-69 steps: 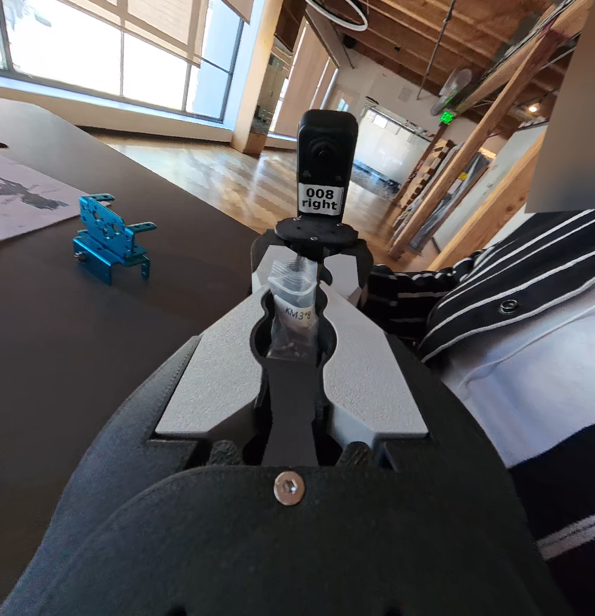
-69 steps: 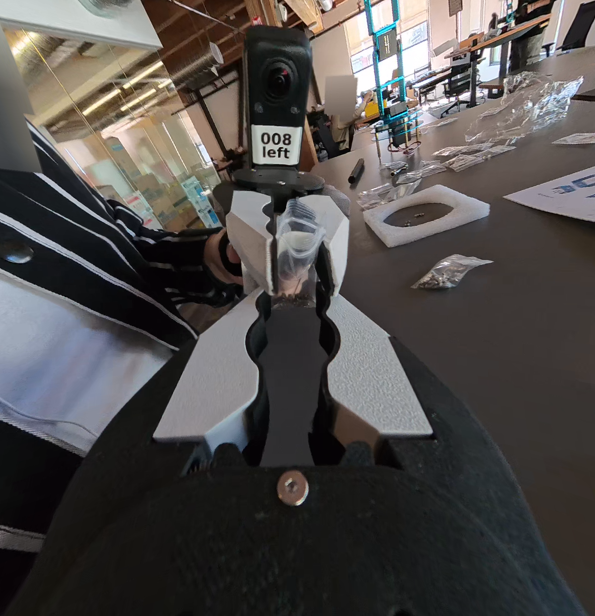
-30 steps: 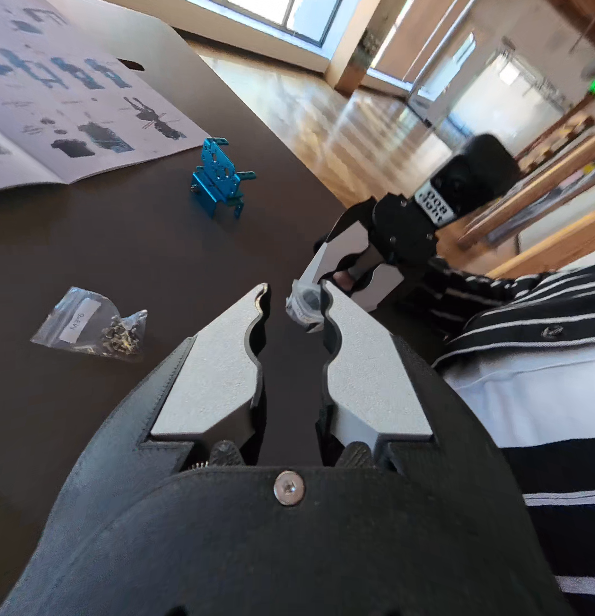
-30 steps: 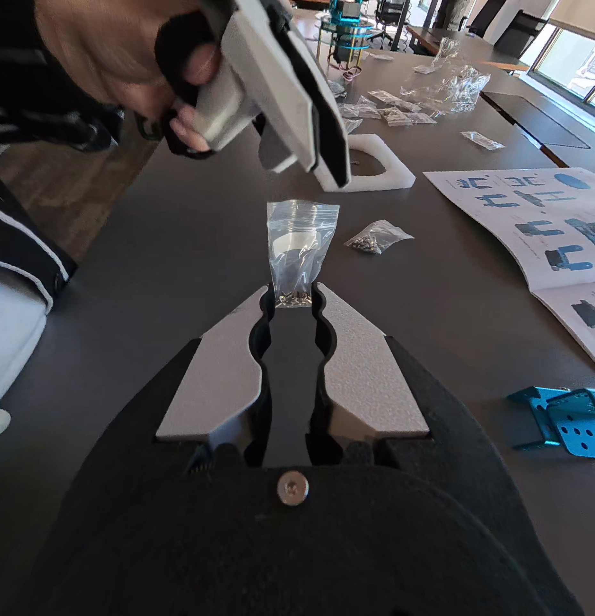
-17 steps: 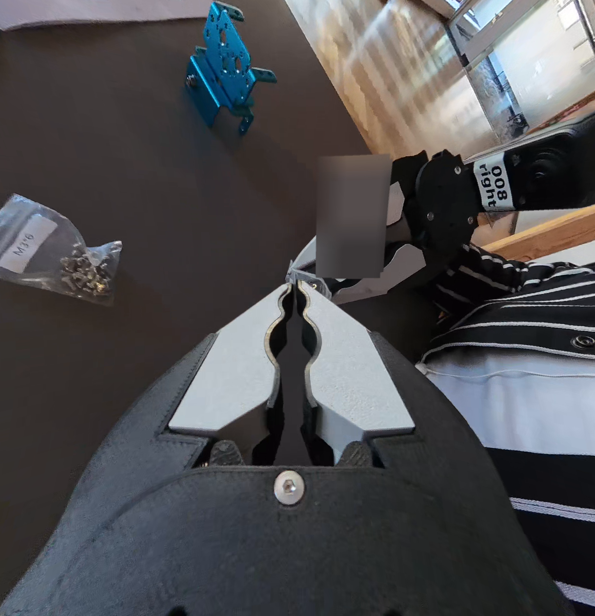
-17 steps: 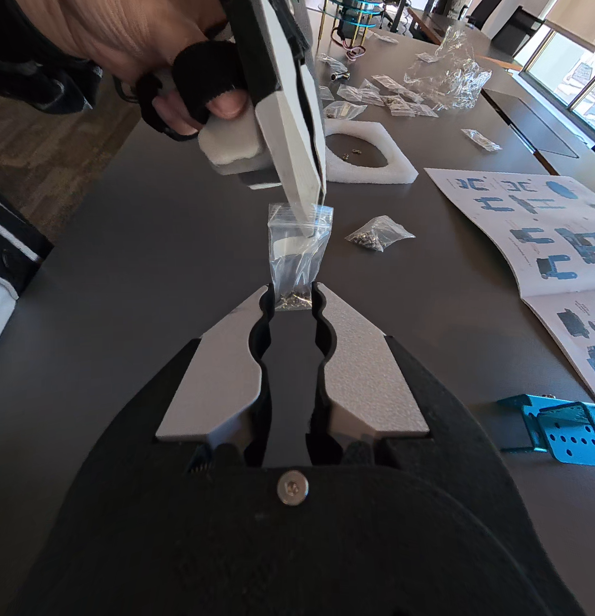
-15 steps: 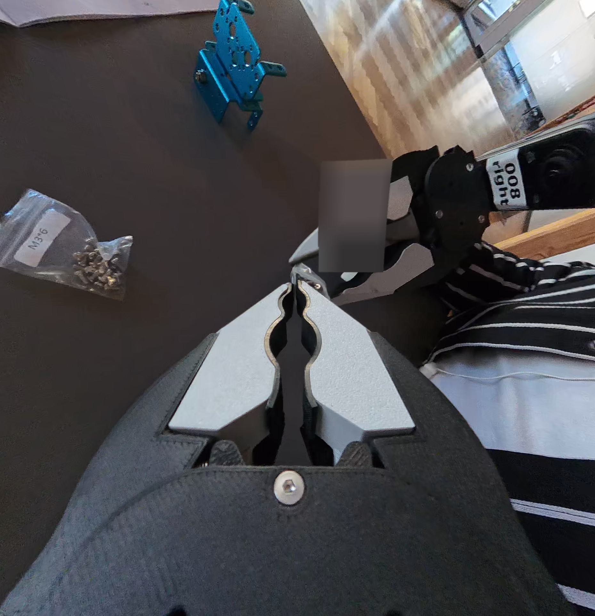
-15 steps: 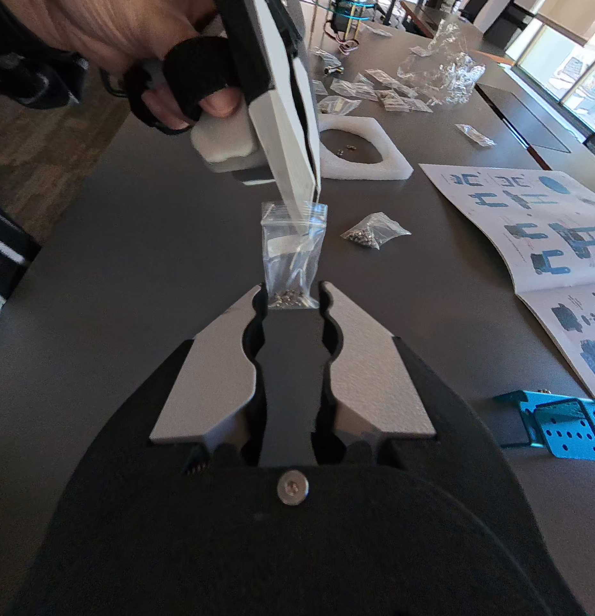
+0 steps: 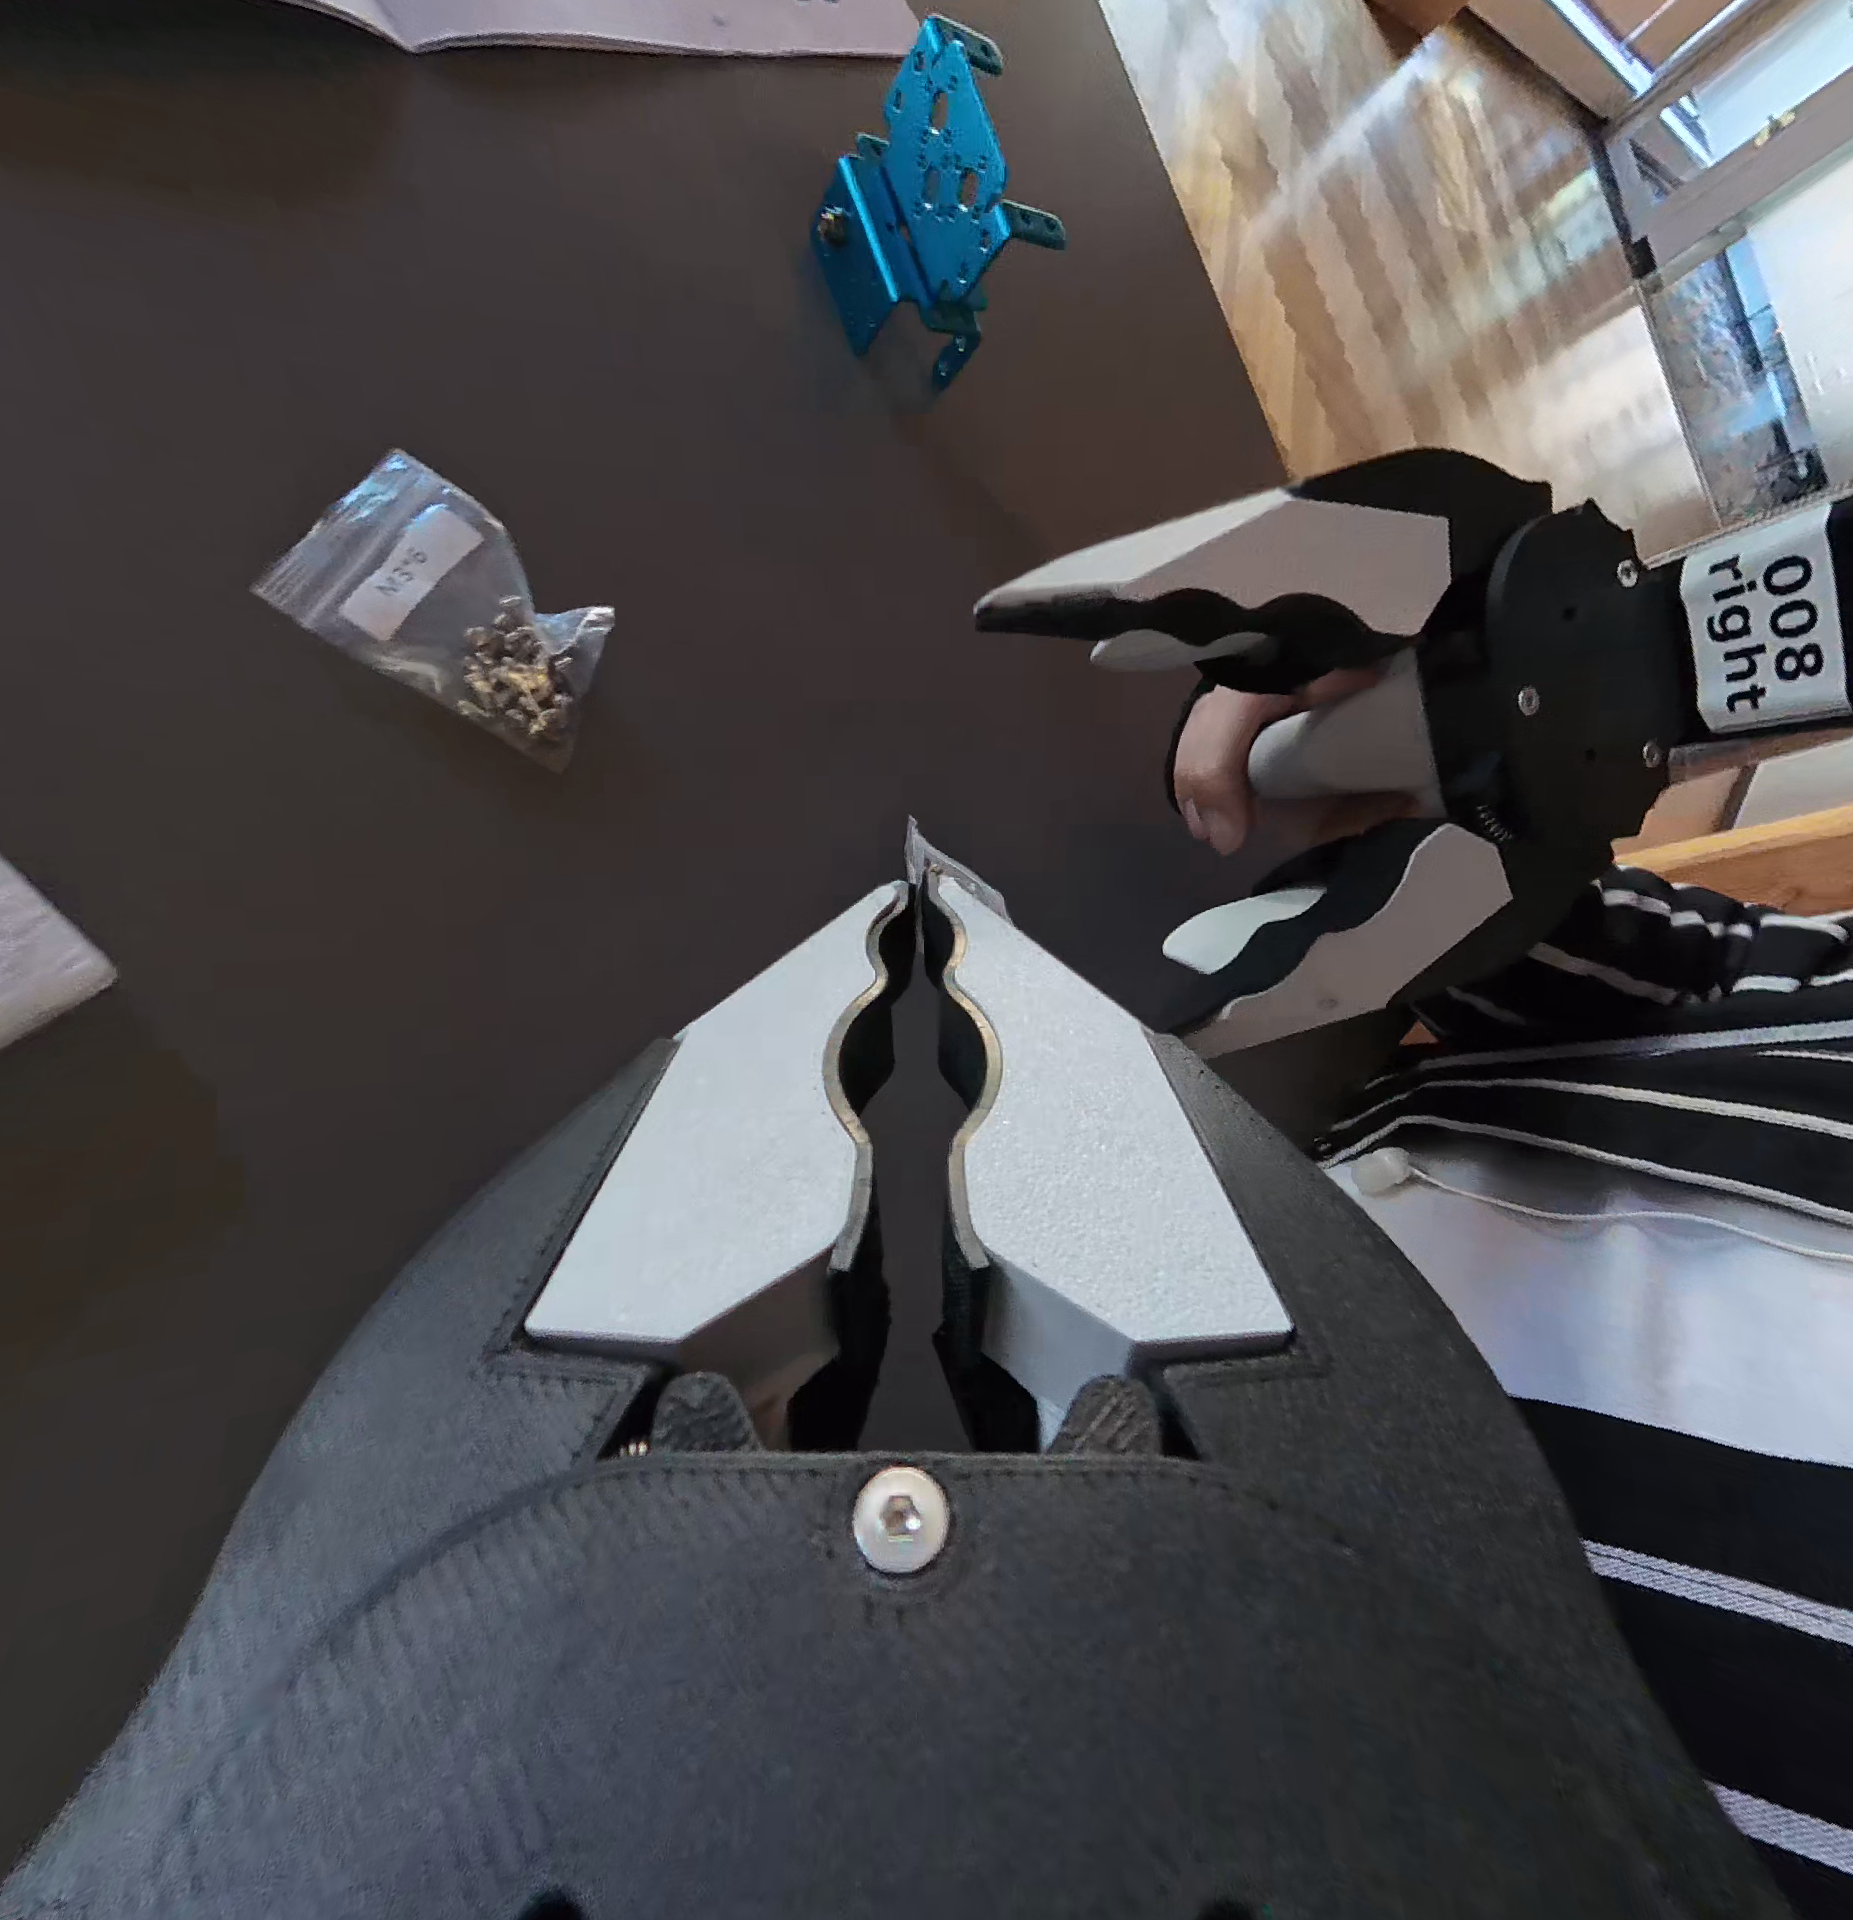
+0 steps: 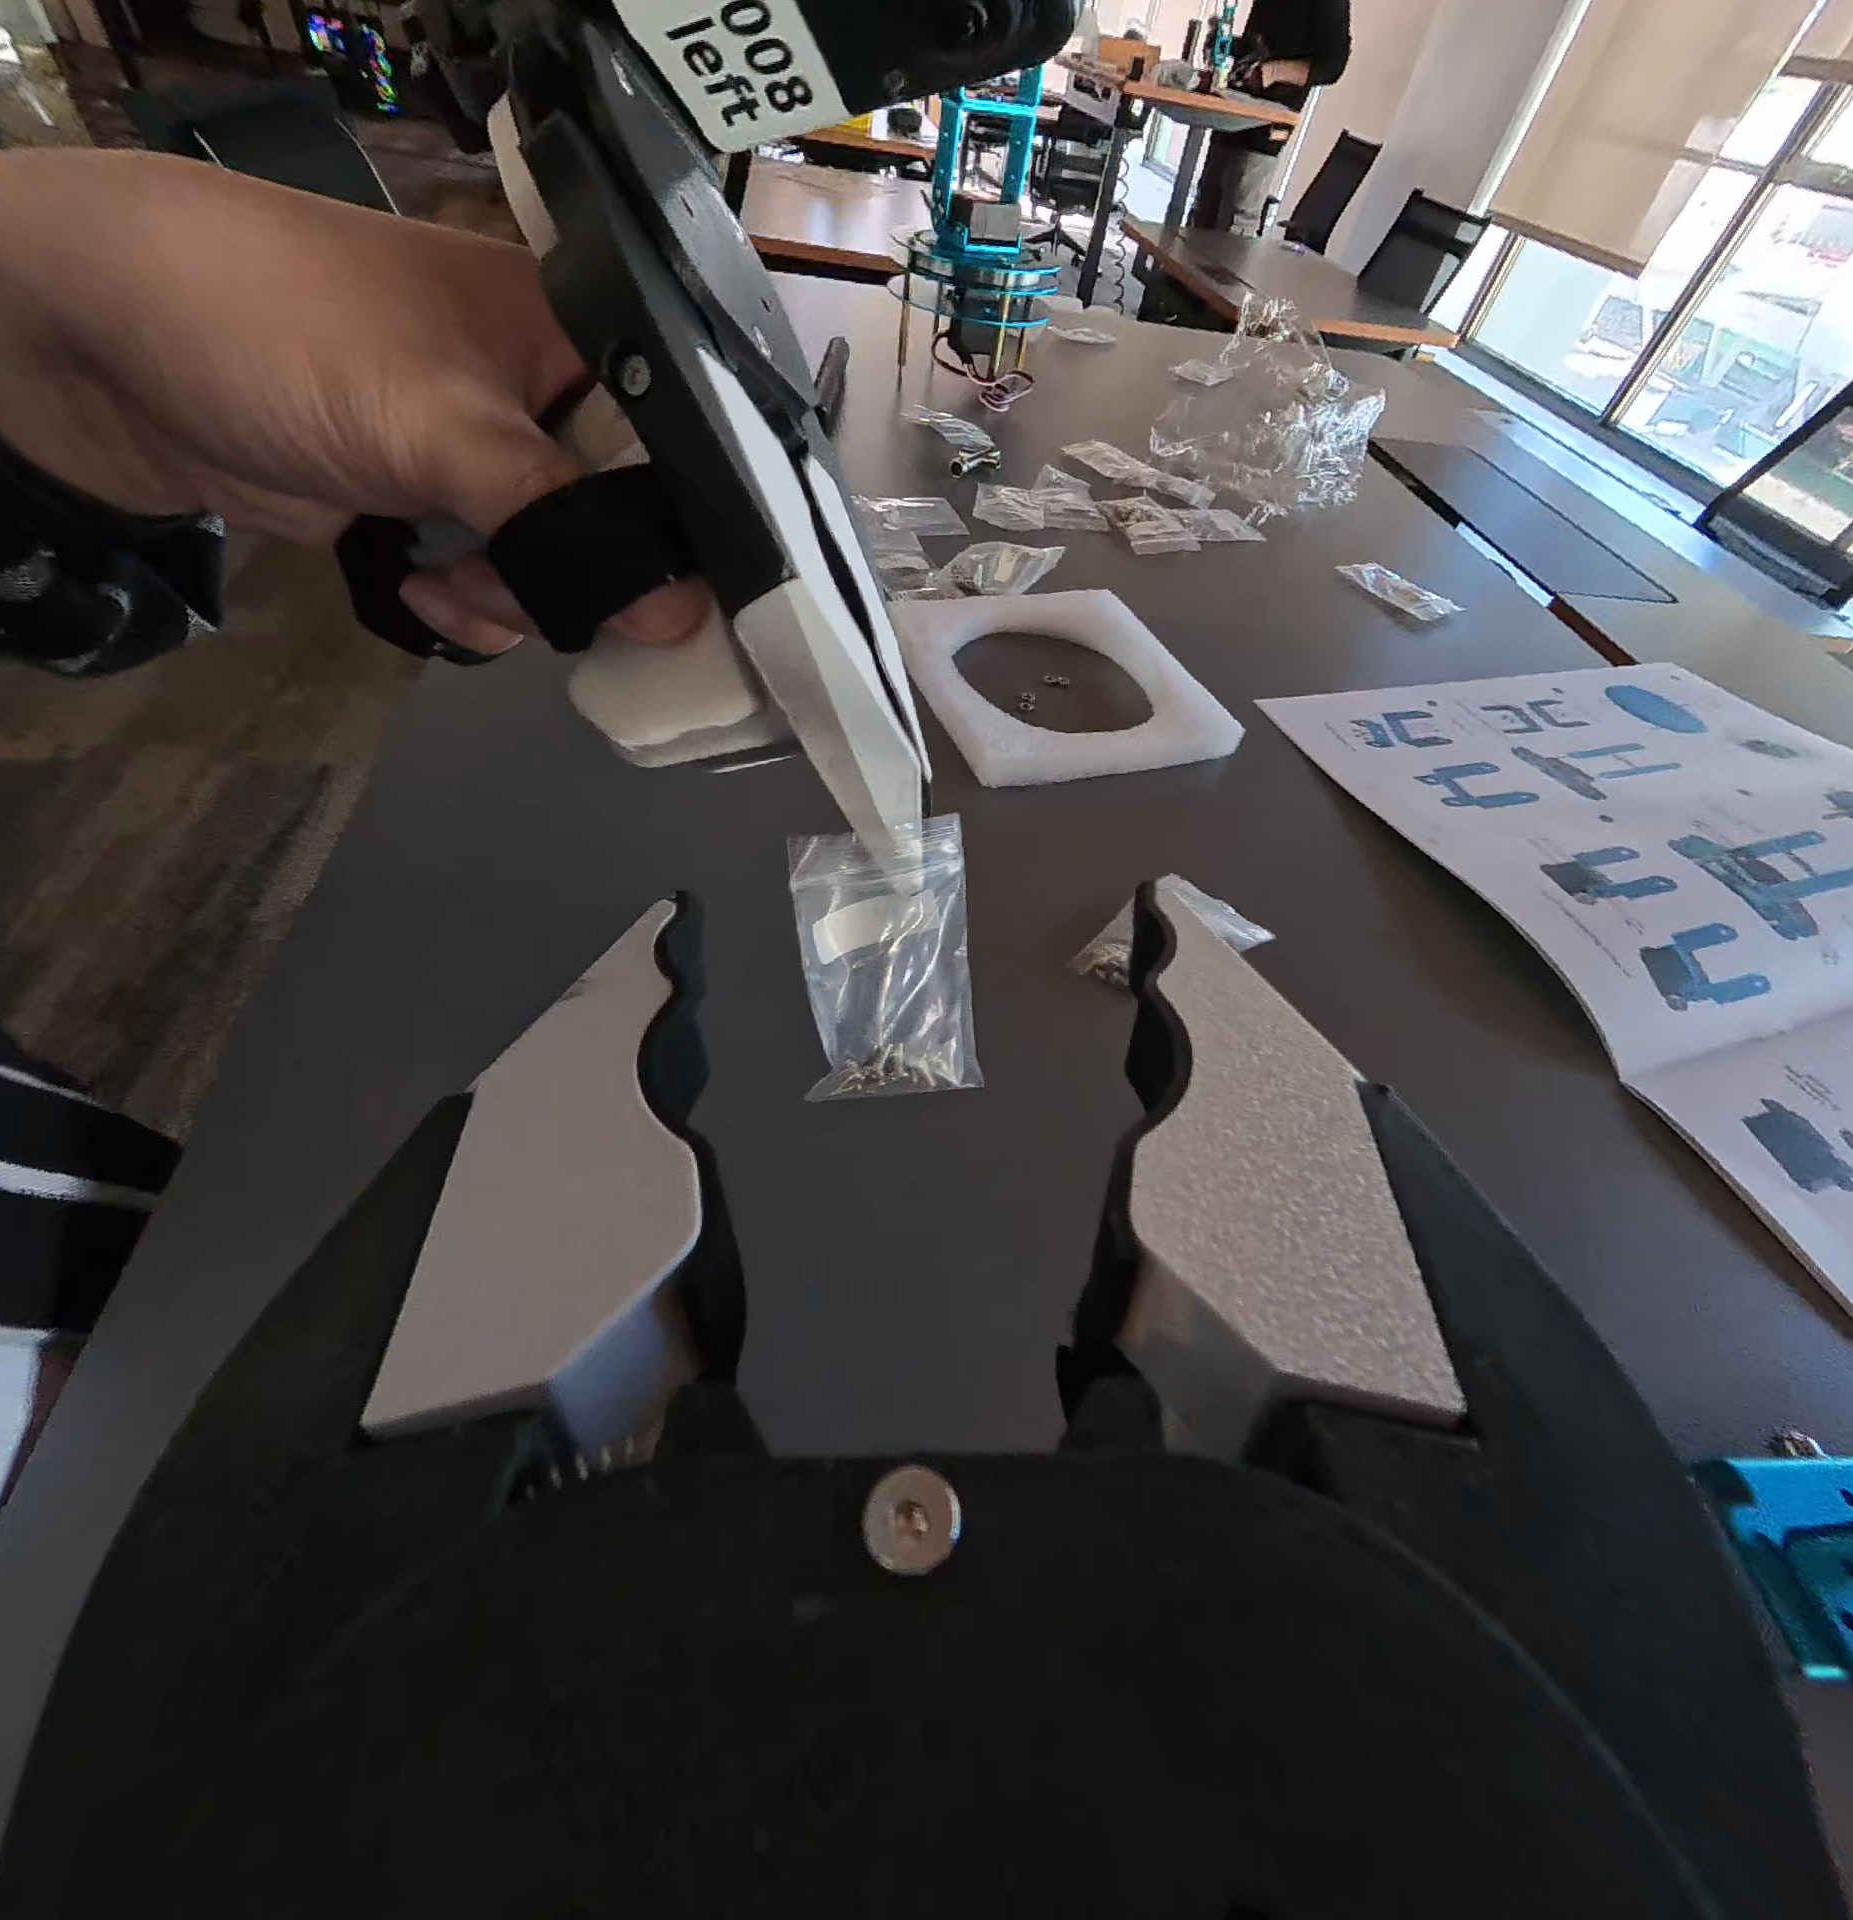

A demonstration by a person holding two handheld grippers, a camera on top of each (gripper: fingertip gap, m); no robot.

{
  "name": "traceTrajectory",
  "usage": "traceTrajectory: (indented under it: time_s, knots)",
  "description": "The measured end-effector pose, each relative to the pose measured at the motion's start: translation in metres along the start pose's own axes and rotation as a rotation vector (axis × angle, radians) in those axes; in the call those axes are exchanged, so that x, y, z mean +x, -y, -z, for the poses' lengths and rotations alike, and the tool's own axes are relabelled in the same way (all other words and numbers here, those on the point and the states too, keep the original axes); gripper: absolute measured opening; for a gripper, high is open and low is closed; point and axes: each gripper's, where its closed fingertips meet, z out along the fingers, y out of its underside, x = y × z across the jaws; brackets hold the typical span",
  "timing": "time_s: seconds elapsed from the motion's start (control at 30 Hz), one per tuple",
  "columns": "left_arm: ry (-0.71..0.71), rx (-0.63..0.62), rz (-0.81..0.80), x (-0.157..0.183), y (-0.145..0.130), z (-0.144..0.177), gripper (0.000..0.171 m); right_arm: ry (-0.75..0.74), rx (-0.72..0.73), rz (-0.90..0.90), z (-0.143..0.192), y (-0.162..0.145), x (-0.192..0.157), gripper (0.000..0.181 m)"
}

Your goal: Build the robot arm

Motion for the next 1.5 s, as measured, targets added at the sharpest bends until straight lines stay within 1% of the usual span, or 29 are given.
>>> traceTrajectory:
  time_s: [0.27,0.4,0.47,0.57,0.63,0.77,0.9,0.93,0.97,1.1,1.2,1.27,1.3,1.33,1.37,1.5]
  knots:
    - [0.004,0.020,0.054,-0.008,-0.003,0.008,0.000,0.029,-0.006,0.048,-0.017,-0.007,-0.018,0.068]
    - [-0.014,0.017,0.058,-0.005,-0.004,0.007,0.000,0.042,0.020,0.069,-0.024,-0.002,-0.019,0.056]
    - [-0.016,0.006,0.048,-0.004,-0.006,0.006,0.000,0.050,0.012,0.093,-0.029,-0.002,-0.019,0.055]
    - [-0.018,0.004,0.041,-0.002,-0.006,0.007,0.000,0.047,-0.036,0.134,-0.033,-0.009,-0.019,0.045]
    - [-0.012,-0.016,0.023,-0.002,-0.010,0.009,0.000,0.048,-0.036,0.141,-0.033,-0.009,-0.020,0.036]
    - [0.006,-0.041,-0.054,-0.002,-0.015,0.012,0.000,0.086,-0.016,0.105,-0.032,-0.007,-0.022,0.028]
    - [0.016,-0.071,-0.121,-0.003,-0.020,0.016,0.000,0.136,-0.033,0.058,-0.036,-0.011,-0.026,0.036]
    - [0.020,-0.079,-0.132,-0.004,-0.021,0.018,0.000,0.146,-0.036,0.057,-0.038,-0.011,-0.027,0.035]
    - [0.022,-0.087,-0.140,-0.006,-0.022,0.019,0.000,0.162,-0.035,0.064,-0.039,-0.011,-0.030,0.029]
    - [0.003,-0.118,-0.156,-0.011,-0.029,0.025,0.000,0.191,-0.057,0.091,-0.045,-0.012,-0.034,0.022]
    - [-0.043,-0.079,-0.148,-0.015,-0.027,0.032,0.002,0.194,-0.049,0.077,-0.052,-0.008,-0.034,0.021]
    - [-0.063,-0.046,-0.145,-0.022,-0.024,0.041,0.011,0.176,-0.063,0.077,-0.059,-0.006,-0.031,0.020]
    - [-0.059,-0.028,-0.142,-0.029,-0.023,0.047,0.019,0.160,-0.078,0.082,-0.063,-0.006,-0.028,0.020]
    - [-0.060,-0.005,-0.141,-0.035,-0.020,0.055,0.026,0.139,-0.099,0.090,-0.068,-0.006,-0.025,0.020]
    - [-0.062,0.022,-0.142,-0.043,-0.018,0.064,0.028,0.118,-0.122,0.104,-0.072,-0.007,-0.022,0.020]
    - [-0.056,0.133,-0.169,-0.082,-0.011,0.108,0.030,0.026,-0.241,0.141,-0.089,-0.007,-0.006,0.021]
